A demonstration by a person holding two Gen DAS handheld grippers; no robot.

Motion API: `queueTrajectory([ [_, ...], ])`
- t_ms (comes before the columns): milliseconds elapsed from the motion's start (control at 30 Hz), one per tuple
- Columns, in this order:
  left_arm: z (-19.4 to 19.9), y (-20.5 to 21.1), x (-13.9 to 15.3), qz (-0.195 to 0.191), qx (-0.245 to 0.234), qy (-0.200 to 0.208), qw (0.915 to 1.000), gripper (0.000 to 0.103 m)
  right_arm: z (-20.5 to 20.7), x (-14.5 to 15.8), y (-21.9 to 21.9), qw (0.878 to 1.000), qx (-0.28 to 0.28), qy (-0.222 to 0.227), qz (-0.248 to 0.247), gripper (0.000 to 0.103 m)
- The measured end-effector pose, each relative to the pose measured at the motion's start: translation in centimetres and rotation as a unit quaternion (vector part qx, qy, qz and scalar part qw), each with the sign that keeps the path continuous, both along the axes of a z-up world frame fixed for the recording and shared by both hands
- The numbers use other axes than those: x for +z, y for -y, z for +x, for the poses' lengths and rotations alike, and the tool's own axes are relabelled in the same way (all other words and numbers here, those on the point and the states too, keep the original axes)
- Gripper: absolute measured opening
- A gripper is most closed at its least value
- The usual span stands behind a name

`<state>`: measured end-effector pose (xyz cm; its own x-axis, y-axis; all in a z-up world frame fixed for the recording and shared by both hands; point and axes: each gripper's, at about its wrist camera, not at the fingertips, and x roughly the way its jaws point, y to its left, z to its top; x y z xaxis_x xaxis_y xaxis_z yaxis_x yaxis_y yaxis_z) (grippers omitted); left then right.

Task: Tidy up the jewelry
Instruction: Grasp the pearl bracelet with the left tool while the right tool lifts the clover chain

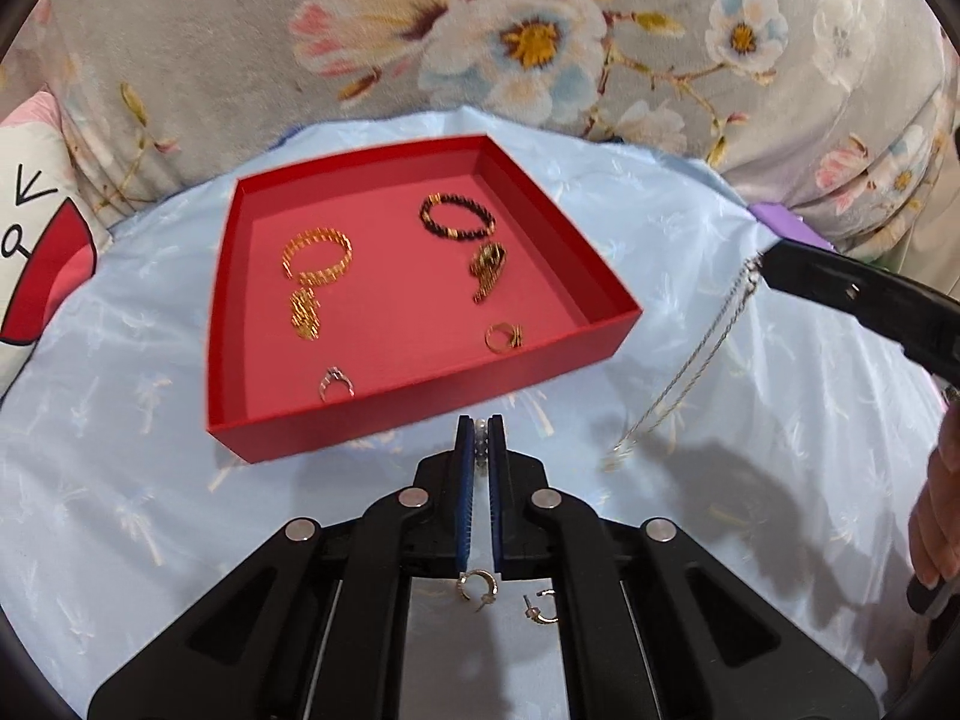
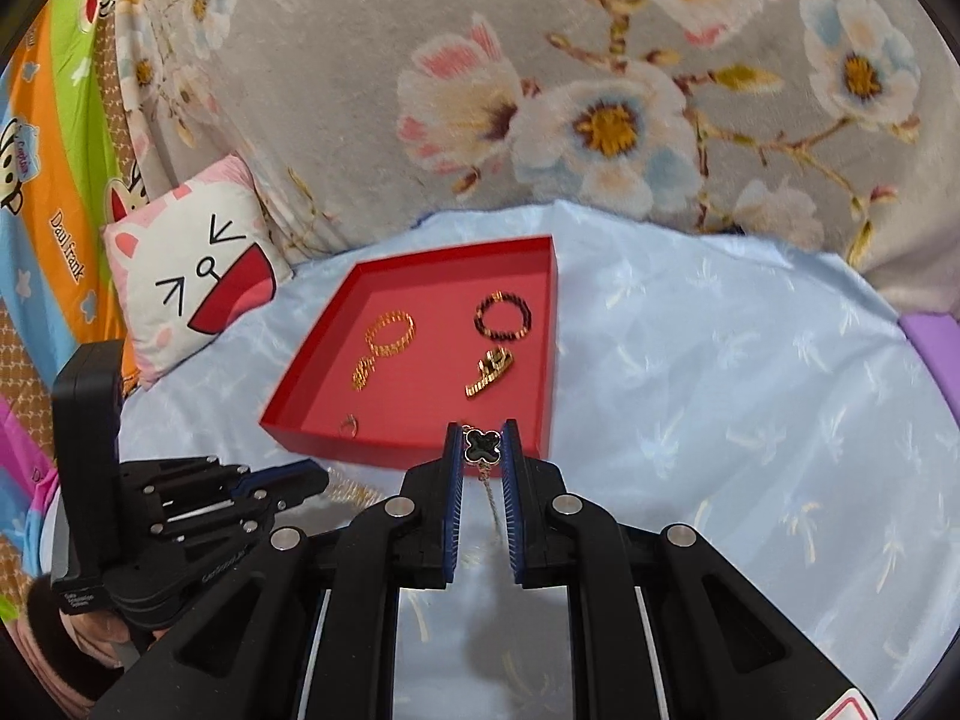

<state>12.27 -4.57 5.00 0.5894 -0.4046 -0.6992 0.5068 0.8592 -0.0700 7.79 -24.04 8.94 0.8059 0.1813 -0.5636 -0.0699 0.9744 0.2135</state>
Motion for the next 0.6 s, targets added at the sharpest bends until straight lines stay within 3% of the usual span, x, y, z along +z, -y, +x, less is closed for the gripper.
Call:
queueTrajectory([
  [200,0.5,-0.9,3.8,-0.006,0.002,0.03,0.9995,0.003,2.8,3.4,-0.7,1.0,0.011,0.026,-0.003,0.012],
  [367,2.5,-1.0,7.6,0.009,0.019,0.083,0.9963,0.003,6.2,6.0,-1.5,0.999,0.021,0.034,-0.003,0.012],
  [600,8.9,0.0,8.8,0.013,0.041,0.089,0.9951,0.003,13.0,5.8,-2.9,1.0,0.025,-0.002,0.014,0.012],
])
